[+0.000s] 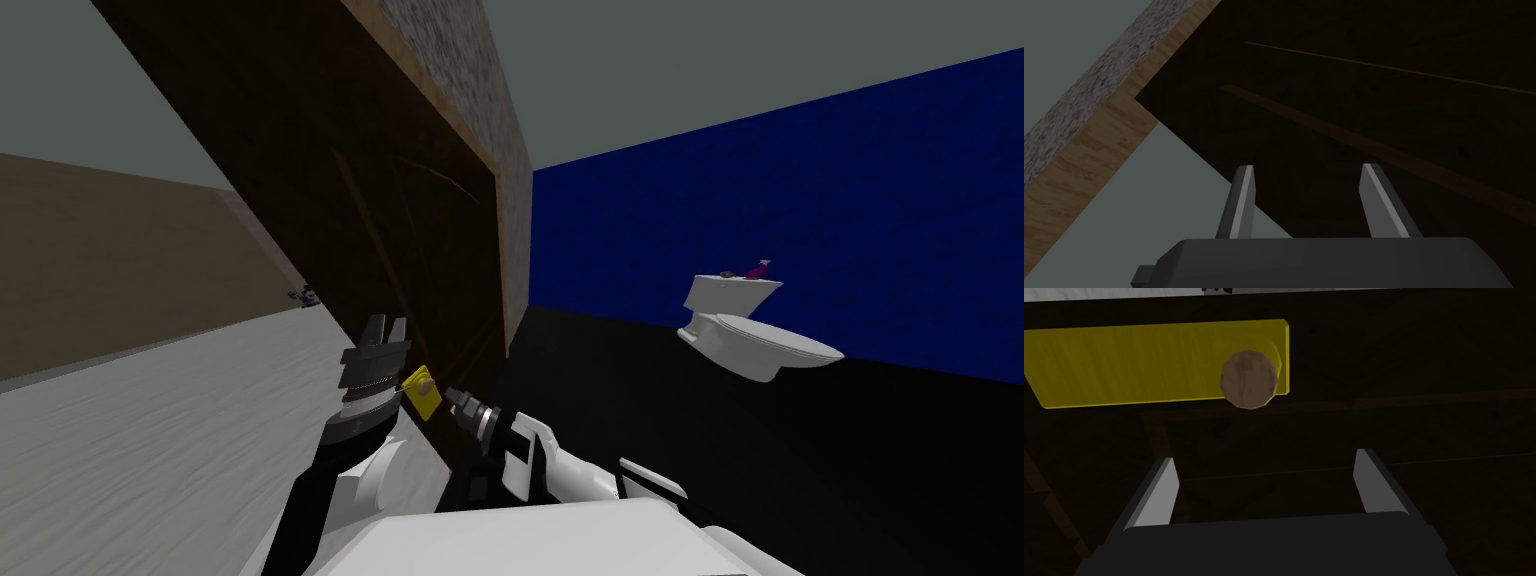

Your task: Push the door open

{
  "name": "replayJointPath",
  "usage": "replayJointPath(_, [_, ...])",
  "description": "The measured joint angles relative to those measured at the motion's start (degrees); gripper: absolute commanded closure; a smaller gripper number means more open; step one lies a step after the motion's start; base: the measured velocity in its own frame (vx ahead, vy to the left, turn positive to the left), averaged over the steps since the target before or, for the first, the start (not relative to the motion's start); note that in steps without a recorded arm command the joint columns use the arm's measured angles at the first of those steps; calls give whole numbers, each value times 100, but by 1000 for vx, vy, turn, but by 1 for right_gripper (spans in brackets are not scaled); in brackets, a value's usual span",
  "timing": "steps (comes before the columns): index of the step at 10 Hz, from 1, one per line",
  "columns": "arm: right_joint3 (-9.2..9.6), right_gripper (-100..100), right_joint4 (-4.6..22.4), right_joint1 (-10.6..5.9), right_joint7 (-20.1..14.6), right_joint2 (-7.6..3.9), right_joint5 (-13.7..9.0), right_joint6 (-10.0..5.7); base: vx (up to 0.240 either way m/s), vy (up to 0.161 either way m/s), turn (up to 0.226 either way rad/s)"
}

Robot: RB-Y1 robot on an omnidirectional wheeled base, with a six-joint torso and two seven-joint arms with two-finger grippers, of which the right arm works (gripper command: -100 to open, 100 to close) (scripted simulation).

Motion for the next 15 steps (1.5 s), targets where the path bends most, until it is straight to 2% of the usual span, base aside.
replayJointPath(5, [-91,-100,159,65,58,105,25,-60,90,177,37])
replayJointPath(7, [-124,-100,224,82,75,147,32,-83,63,99,13])
replayJointPath(8, [-125,100,226,82,77,150,32,-86,0,0,0])
replayJointPath(13, [-124,100,224,82,75,146,32,-83,-8,-13,1])
replayJointPath(14, [-124,-100,224,82,75,146,32,-83,-105,-19,-111])
replayJointPath(15, [-218,-100,225,79,102,165,37,-23,-215,-43,-92])
